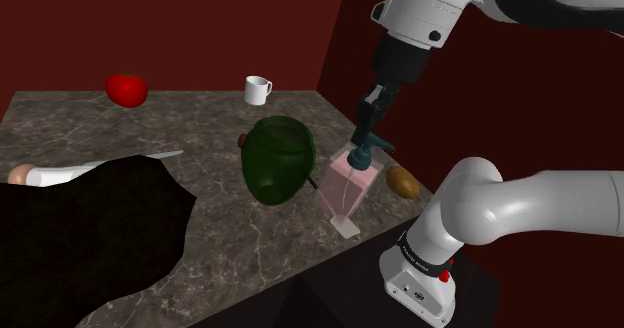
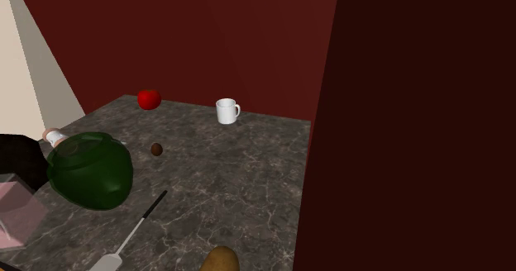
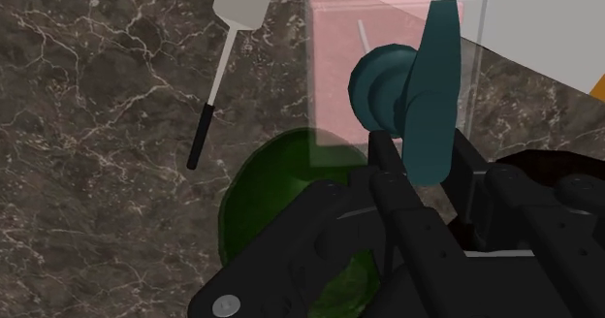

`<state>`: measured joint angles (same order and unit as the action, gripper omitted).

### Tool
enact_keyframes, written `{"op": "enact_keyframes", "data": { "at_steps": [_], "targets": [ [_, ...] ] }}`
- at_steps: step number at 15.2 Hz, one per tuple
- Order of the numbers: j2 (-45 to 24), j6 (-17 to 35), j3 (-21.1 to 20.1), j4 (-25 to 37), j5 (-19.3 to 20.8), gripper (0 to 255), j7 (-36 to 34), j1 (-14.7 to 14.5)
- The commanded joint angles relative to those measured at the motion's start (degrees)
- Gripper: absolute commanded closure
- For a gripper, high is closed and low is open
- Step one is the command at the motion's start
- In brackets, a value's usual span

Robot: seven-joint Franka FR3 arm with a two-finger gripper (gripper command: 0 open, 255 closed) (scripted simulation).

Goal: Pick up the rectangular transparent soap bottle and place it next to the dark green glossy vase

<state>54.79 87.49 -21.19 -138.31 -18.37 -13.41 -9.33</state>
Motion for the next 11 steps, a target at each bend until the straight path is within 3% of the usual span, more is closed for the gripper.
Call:
{"op": "enact_keyframes", "data": {
  "at_steps": [1,11],
  "targets": [
    [0.5,1.3,-0.4,-1.7,-0.4,255,0.1,-0.2],
    [2.3,7.8,-2.5,-10.1,-2.5,255,0.7,-1.3]
  ]
}}
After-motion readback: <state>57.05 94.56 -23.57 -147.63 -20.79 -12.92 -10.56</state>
